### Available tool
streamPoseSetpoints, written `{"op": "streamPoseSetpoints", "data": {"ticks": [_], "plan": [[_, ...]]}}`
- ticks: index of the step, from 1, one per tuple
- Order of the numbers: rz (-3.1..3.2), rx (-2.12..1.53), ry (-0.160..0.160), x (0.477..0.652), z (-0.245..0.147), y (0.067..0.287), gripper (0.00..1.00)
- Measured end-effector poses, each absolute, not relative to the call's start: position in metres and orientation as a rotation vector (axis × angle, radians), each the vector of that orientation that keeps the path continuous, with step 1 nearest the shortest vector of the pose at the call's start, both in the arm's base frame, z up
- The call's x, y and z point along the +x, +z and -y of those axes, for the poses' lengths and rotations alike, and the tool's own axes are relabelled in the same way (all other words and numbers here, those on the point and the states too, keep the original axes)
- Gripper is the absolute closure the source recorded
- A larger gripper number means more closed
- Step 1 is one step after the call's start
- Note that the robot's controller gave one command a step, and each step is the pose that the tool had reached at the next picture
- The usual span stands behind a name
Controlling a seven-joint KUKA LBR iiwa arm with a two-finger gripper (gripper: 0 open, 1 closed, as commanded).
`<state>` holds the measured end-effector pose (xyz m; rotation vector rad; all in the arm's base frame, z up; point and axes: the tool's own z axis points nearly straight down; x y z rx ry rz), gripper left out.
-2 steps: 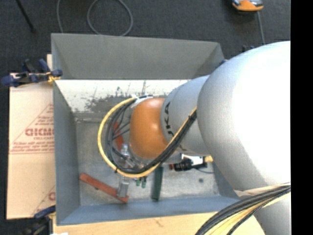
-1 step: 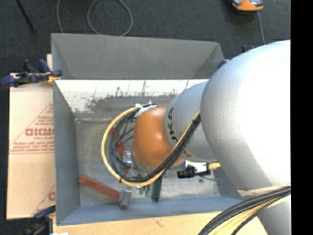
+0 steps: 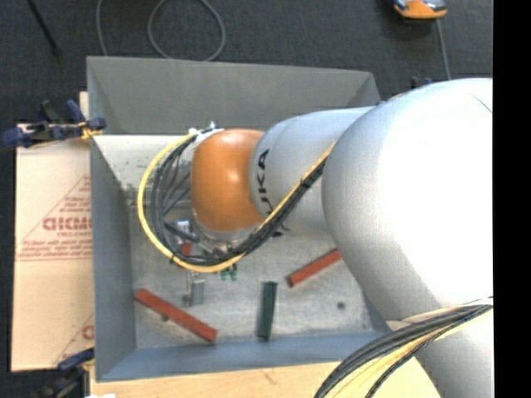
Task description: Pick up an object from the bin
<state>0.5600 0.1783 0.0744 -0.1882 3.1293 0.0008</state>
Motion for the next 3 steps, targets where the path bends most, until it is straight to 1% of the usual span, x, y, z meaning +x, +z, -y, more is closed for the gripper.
{"op": "streamPoseSetpoints", "data": {"ticks": [1,2,3], "plan": [[-3.104,-0.438,-0.005,0.602,-0.110,0.071,0.00],[-2.997,-0.940,0.000,0.556,-0.115,0.070,0.00],[-2.957,-1.044,-0.008,0.595,-0.038,0.071,0.00]]}}
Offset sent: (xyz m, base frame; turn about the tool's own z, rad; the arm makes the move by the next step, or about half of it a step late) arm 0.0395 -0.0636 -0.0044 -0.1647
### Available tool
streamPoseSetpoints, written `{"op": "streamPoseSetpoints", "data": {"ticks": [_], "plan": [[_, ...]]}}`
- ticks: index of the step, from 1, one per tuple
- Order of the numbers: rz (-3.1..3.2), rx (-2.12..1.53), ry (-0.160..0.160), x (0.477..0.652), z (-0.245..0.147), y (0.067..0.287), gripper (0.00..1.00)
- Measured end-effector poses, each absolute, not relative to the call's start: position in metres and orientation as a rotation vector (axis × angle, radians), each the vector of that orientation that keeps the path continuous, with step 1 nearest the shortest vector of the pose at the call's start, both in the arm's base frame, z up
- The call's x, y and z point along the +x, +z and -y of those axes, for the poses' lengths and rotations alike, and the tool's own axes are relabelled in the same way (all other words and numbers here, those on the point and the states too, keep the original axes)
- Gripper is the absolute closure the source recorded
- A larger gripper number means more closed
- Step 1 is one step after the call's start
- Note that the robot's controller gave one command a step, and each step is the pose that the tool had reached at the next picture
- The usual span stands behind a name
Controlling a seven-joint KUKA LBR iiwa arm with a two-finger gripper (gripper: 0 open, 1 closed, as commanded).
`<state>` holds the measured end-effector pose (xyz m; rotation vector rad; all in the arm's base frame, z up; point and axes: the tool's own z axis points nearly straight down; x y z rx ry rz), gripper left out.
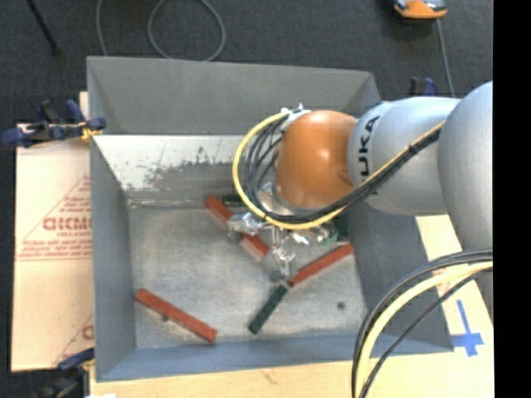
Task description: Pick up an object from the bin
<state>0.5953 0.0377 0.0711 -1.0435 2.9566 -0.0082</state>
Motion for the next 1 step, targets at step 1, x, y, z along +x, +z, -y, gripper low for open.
{"op": "streamPoseSetpoints", "data": {"ticks": [1], "plan": [[-2.959,-1.037,-0.007,0.6210,0.0210,0.0712,0.00]]}}
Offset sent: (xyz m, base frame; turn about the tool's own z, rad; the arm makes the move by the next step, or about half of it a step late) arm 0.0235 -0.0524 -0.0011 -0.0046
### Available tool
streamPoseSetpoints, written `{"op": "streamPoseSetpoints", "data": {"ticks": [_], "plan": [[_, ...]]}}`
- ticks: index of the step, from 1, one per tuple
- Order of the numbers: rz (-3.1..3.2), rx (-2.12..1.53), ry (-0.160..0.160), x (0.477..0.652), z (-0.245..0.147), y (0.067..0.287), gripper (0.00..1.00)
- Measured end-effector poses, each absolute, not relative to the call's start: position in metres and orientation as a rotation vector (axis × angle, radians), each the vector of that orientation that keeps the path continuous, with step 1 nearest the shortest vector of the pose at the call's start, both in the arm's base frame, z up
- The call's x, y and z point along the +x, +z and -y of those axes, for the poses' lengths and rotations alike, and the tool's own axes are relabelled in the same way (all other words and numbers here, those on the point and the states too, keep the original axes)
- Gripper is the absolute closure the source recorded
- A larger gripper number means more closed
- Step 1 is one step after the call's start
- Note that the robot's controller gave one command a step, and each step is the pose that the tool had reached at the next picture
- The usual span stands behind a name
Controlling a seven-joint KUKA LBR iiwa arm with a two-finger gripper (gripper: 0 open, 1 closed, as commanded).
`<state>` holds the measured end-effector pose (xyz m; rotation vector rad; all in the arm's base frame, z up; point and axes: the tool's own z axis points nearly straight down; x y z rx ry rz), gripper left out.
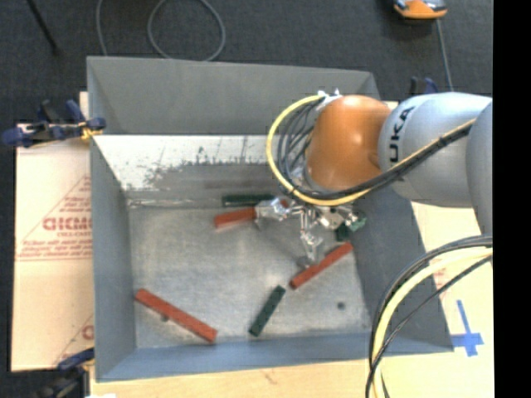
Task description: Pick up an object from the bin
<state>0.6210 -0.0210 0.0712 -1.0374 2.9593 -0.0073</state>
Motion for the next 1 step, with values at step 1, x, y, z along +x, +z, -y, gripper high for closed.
{"op": "streamPoseSetpoints", "data": {"ticks": [1], "plan": [[-2.770,-1.469,0.000,0.5541,-0.0400,0.1343,0.00]]}}
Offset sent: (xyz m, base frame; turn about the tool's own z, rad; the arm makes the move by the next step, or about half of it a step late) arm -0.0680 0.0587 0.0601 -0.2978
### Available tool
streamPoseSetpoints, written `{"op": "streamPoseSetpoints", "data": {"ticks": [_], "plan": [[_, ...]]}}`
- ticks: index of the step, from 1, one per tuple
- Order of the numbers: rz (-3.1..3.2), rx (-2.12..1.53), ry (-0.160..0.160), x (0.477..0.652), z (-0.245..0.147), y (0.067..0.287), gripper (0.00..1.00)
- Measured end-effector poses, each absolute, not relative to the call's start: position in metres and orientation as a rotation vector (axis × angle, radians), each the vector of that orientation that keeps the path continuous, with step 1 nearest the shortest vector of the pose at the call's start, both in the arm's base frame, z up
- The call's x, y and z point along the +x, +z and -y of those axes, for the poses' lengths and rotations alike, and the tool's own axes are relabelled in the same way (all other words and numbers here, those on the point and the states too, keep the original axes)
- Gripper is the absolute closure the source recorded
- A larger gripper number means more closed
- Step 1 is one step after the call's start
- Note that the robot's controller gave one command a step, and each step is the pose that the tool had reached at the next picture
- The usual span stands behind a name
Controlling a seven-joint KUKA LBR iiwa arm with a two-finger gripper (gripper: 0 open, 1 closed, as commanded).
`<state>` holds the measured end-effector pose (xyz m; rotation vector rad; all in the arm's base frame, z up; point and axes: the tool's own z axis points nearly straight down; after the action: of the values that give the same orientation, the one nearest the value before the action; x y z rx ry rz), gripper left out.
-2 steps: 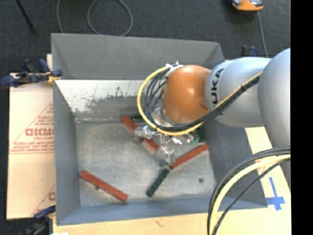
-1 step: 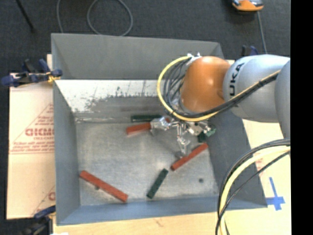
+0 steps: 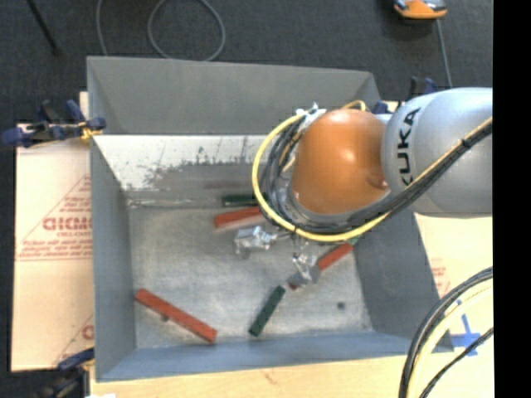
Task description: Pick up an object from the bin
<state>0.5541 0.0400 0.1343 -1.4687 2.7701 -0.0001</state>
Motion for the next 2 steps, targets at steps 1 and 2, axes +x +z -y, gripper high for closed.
{"op": "streamPoseSetpoints", "data": {"ticks": [1,2], "plan": [[-2.492,-1.909,-0.005,0.565,0.110,0.096,0.00],[-2.511,-1.873,-0.003,0.584,0.064,0.071,0.00]]}}
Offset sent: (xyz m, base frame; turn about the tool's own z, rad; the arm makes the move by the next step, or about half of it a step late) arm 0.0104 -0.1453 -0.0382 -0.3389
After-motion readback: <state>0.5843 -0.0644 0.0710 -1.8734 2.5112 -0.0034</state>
